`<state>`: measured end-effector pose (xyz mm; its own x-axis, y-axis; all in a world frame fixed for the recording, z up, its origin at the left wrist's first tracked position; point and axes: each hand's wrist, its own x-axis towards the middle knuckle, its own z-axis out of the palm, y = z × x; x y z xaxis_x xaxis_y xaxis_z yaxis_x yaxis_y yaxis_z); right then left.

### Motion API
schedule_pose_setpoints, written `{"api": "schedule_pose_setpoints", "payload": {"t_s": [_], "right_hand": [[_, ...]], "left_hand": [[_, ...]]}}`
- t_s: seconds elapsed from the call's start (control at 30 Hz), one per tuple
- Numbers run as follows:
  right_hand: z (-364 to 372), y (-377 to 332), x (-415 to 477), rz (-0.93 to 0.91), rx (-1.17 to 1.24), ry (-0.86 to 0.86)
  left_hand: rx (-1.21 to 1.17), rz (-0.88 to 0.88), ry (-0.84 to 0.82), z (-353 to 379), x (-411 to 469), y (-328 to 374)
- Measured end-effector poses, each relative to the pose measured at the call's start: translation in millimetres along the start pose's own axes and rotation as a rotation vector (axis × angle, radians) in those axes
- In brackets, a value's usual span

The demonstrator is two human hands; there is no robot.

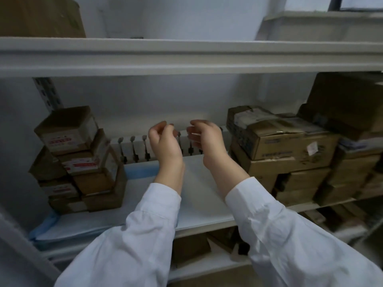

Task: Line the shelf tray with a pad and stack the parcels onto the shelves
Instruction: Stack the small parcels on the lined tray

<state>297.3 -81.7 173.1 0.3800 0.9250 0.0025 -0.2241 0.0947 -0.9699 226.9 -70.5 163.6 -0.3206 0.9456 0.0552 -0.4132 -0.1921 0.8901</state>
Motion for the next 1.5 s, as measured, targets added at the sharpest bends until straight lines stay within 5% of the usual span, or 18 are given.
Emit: {"api": "schedule_pose_setpoints", "payload": {"t_s": [0.13,0.4,0.63,0.8,1.5], "right_hand": [[-37.9,-10.1,4.0,-0.155,-0.136,0.021],[-119.7,-43.2,17.1,-0.51,-0.822,0.234],[-176.9,-53.3,35.7,-0.17,-1.137,0.33],[-190.0,-47.8,38.0,-0.108,-1.084,0.285],[-125.6,-30.9,34.1,-0.469,-0.718,0.173]], "left_hand": [[0.032,-0.15,-0.04,29.0,-19.0,-18.5],[0.268,-0.392,-0.274,84.0,-58.7,-56.9],[0.347,-0.484,-0.342,109.8,-84.4,-68.6],[0.343,-0.501,-0.379,121.7,-91.3,-71.3],[0.026,-0.335,-0.329,78.4,-44.9,-57.1]]}}
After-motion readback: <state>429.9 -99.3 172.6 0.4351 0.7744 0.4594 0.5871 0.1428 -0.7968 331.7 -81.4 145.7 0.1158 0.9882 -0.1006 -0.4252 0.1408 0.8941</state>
